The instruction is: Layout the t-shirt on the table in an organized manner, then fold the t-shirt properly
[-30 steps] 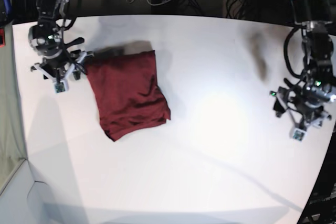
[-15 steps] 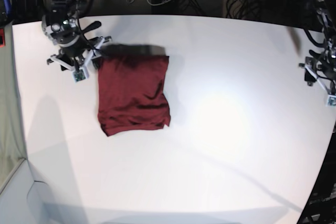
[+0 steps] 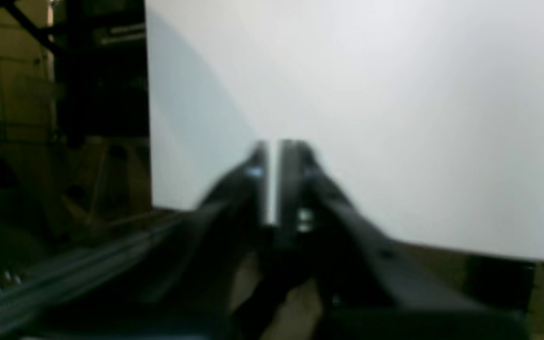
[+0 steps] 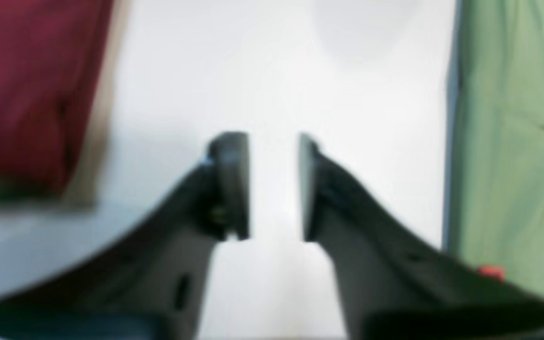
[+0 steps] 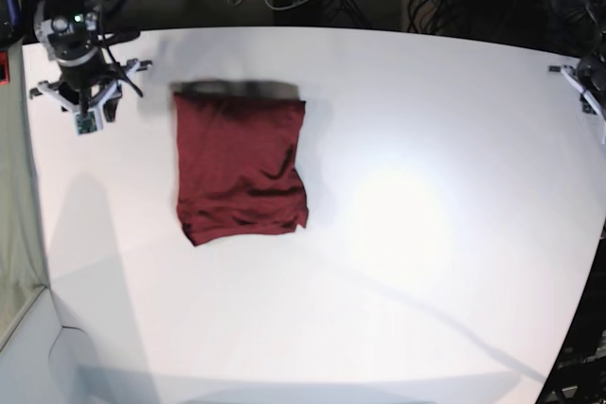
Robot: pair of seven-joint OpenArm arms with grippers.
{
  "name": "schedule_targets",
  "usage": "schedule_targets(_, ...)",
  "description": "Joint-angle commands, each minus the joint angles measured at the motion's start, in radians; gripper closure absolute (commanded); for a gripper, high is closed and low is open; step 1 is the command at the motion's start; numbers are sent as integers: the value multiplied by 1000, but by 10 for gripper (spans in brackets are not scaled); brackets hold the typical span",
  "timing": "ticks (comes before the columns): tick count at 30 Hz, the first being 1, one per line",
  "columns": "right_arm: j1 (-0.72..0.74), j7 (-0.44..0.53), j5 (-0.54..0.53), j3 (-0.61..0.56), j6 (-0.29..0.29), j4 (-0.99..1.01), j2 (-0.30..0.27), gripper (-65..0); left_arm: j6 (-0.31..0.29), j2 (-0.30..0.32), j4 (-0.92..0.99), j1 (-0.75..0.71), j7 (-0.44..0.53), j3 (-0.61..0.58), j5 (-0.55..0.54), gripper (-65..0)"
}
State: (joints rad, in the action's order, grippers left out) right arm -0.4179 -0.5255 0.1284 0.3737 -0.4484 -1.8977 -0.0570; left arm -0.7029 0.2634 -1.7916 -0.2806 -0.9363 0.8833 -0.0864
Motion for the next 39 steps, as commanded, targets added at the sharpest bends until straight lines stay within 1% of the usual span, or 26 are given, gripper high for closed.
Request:
schedule_targets(1,-42,17,-6,5,-3,-44,-4,-46,5,1,-32,-24,13,26,-3,0)
schedule_targets(2,-74,14,-6,6,-3,-61,9,-14,5,-9,-47,-45,13,40,-3,-13)
schedule_targets(3,-109,14,-6,8,-3,-81,32,0,5,-25,-63,-70,13,55,-3,-24)
schedule_targets(6,-192,23,-6,44,-3,-113,85,0,5,-69,-113,-142,13,86,-6,0)
schedule_targets(10,-255,23,-8,104,-3,-118,162,0,5,-125,-146,-248,15,112,-13,-1)
schedule_targets(12,-276,21,-8,121,-3,-112,181,0,5,-157,-146,-289,21,113,-11,-1)
schedule_targets(15,-327,21,-11,115,-3,-89,205,0,5,-212,-129,-343,24,113,-2,-1)
schedule_targets(17,-345,23,-36,89,-3,-38,204,0,5,-243,-89,-366,26,109,-2,-1)
schedule_targets(19,-356,23,-66,72,-3,27,199,0,5,-260,-14,-372,27,107,-2,-1)
schedule_targets(21,-356,23,-89,72,-3,89,199,0,5,-255,80,-374,53,93,-2,-1)
schedule_targets(23,-353,28,-103,67,-3,166,190,0,5,-238,210,-371,133,70,-2,-1)
schedule_targets(24,-347,44,-106,64,-3,217,187,0,5,-224,310,-368,196,50,-2,-1)
schedule_targets(26,-332,107,-108,38,-3,321,185,0,5,-194,507,-349,320,4,-2,-1)
schedule_targets(31,-253,324,-103,18,1,645,185,0,5,-74,1077,-225,672,-168,-2,-1)
schedule_targets(34,-187,431,-102,17,1,878,182,0,5,-19,1370,-133,877,-310,-3,-1)
schedule_targets(35,-161,480,-102,17,1,962,170,0,5,-8,1455,-102,951,-364,-3,-1)
schedule_targets(37,-115,581,-102,15,1,1113,162,0,5,0,1573,-47,1063,-444,-3,-1)
schedule_targets(38,-89,635,-100,15,3,1190,161,0,5,1,1613,-16,1107,-476,-3,-1)
schedule_targets(39,-71,677,-100,15,4,1252,151,0,5,-3,1631,2,1126,-499,-5,-1)
